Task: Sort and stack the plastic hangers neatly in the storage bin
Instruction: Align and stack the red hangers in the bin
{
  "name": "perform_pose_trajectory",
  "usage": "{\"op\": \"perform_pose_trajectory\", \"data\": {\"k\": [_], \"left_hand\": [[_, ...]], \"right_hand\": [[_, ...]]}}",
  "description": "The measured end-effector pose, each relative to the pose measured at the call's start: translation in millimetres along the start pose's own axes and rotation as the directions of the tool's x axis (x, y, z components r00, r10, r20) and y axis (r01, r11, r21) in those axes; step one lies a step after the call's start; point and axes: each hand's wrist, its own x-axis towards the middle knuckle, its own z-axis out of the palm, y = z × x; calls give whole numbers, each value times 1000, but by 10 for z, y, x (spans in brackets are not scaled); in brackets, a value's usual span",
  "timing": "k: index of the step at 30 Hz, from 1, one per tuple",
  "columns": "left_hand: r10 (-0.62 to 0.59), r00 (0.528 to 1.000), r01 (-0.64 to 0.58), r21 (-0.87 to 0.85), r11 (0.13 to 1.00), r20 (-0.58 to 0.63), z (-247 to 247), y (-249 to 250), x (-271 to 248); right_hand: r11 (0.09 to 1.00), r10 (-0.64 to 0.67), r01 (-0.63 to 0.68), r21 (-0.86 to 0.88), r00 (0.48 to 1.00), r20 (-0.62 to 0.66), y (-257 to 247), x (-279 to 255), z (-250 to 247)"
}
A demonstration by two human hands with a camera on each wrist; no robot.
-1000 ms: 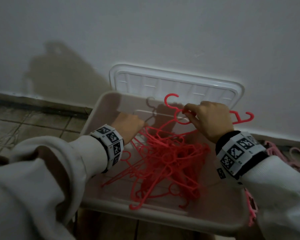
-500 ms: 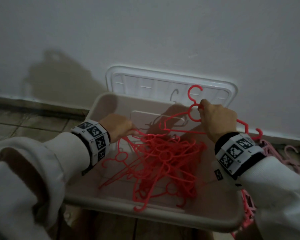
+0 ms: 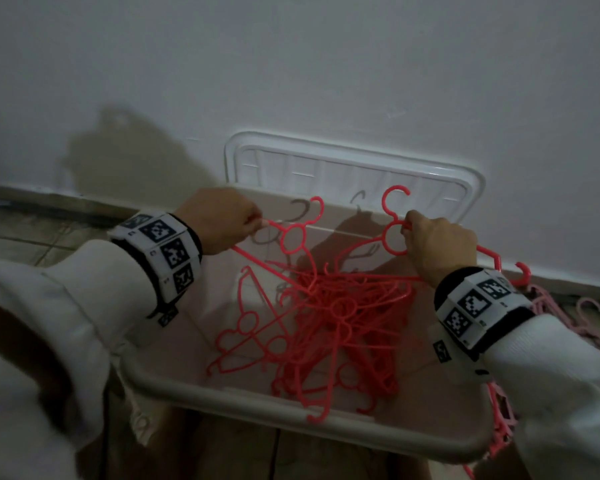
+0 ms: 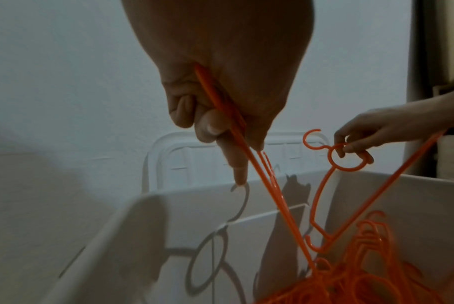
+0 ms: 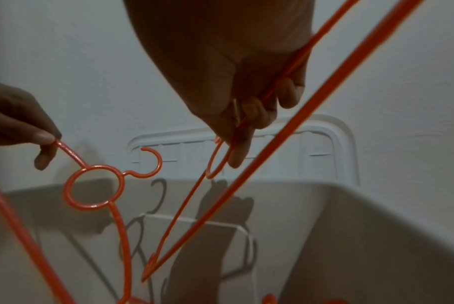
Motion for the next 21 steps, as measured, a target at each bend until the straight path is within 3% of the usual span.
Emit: {"op": "perform_pose_trajectory", "data": {"k": [5, 9, 12, 17, 19, 21], "left_hand": [[-70, 997, 72, -95, 993, 19, -13, -58, -78], [-189, 976, 202, -134, 970, 104, 60, -186, -140], [-270, 954, 296, -267, 917, 133, 47, -294, -188], [-314, 947, 322, -233, 918, 73, 32, -340, -240], [-321, 927, 373, -369, 851, 196, 54, -346, -225], [-311, 897, 441, -590, 676, 314, 50, -294, -199]], "right_hand": [[997, 48, -49, 62, 999, 11, -17, 2, -31], [968, 117, -139, 207, 986, 117, 42, 31, 6], [928, 38, -112, 354, 977, 209, 31, 62, 112], [867, 21, -130, 480, 974, 225, 32, 129, 136], [824, 17, -136, 550, 977, 214, 40, 154, 93], [794, -14, -129, 595, 973, 230, -6, 140, 78]]}}
